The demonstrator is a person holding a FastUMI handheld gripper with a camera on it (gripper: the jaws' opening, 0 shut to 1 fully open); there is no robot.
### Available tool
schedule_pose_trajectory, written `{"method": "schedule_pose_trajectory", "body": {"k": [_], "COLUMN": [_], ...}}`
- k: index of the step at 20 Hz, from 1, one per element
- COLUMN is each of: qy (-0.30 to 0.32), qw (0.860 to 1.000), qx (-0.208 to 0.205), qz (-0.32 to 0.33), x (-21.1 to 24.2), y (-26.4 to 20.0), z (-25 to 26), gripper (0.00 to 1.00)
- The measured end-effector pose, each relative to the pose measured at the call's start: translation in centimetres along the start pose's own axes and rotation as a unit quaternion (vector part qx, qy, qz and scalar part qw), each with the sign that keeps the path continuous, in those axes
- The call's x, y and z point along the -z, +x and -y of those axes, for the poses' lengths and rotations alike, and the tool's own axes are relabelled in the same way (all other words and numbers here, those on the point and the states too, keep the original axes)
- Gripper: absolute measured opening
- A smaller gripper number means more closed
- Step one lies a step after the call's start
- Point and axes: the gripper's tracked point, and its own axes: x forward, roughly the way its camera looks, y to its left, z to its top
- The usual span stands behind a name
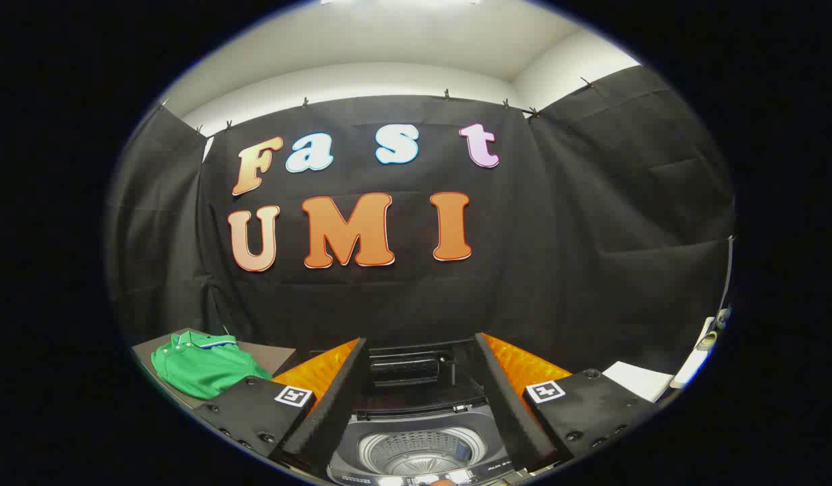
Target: Put the clothes into the washing machine and then close the washing machine lid.
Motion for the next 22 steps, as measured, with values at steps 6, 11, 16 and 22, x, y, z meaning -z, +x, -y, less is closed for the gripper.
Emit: {"method": "schedule_pose_trajectory", "body": {"k": [6,11,16,22], "qy": [-0.004,-0.004,-0.004,-0.007], "qw": [1.0,1.0,1.0,1.0], "qx": [0.0,-0.005,-0.006,-0.013], "qz": [0.006,0.005,0.003,0.0], "x": [-0.7,-0.3,-0.2,-0.1], "y": [-1.2,-1.4,-1.5,-1.5], "z": [0.1,-0.2,-0.3,-1.6], "gripper": [1.0,1.0,1.0,1.0]}}
